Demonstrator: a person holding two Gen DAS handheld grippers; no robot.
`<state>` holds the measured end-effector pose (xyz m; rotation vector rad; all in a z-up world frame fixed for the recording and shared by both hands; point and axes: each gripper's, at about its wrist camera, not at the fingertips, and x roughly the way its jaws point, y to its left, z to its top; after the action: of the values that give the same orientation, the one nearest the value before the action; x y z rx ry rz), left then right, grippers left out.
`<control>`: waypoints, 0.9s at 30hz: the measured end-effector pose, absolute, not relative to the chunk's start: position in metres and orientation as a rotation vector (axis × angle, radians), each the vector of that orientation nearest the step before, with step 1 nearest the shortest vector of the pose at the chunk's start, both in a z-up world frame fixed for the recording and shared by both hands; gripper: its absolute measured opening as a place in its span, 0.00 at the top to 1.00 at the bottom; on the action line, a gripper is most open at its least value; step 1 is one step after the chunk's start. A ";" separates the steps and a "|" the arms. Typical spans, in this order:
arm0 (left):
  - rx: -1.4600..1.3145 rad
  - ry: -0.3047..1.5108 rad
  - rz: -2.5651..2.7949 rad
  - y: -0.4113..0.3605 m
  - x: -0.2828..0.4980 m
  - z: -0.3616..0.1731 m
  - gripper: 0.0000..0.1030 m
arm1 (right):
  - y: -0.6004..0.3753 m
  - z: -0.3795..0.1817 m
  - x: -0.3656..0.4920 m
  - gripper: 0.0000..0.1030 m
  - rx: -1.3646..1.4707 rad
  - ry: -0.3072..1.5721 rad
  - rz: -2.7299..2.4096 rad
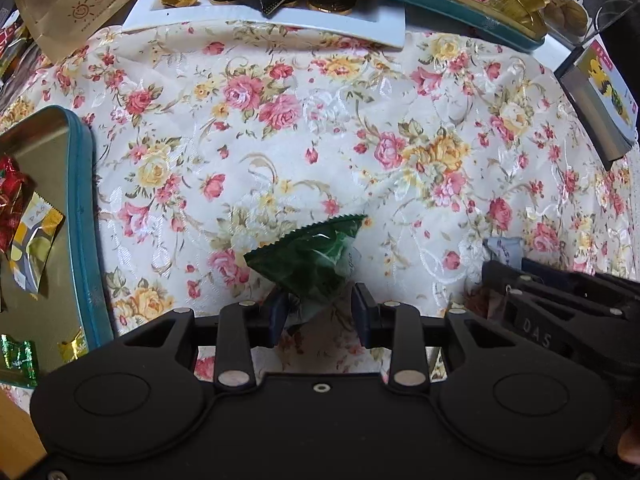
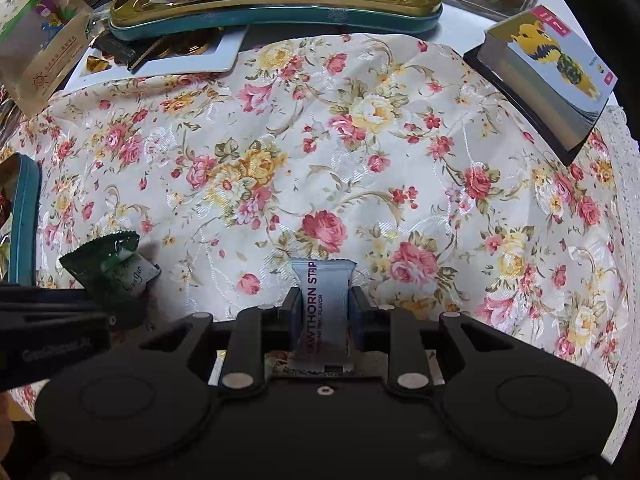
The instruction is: Organize snacks
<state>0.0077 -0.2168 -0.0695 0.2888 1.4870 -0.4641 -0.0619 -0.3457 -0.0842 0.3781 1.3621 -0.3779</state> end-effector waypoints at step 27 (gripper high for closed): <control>0.234 1.407 -0.454 -0.239 0.016 -0.081 0.72 | -0.346 -0.083 -0.075 0.75 0.398 1.299 -0.399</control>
<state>0.0157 -0.2386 -0.0811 0.2341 1.4071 -0.4535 -0.0753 -0.3456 -0.0828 0.3977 1.2985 -0.3989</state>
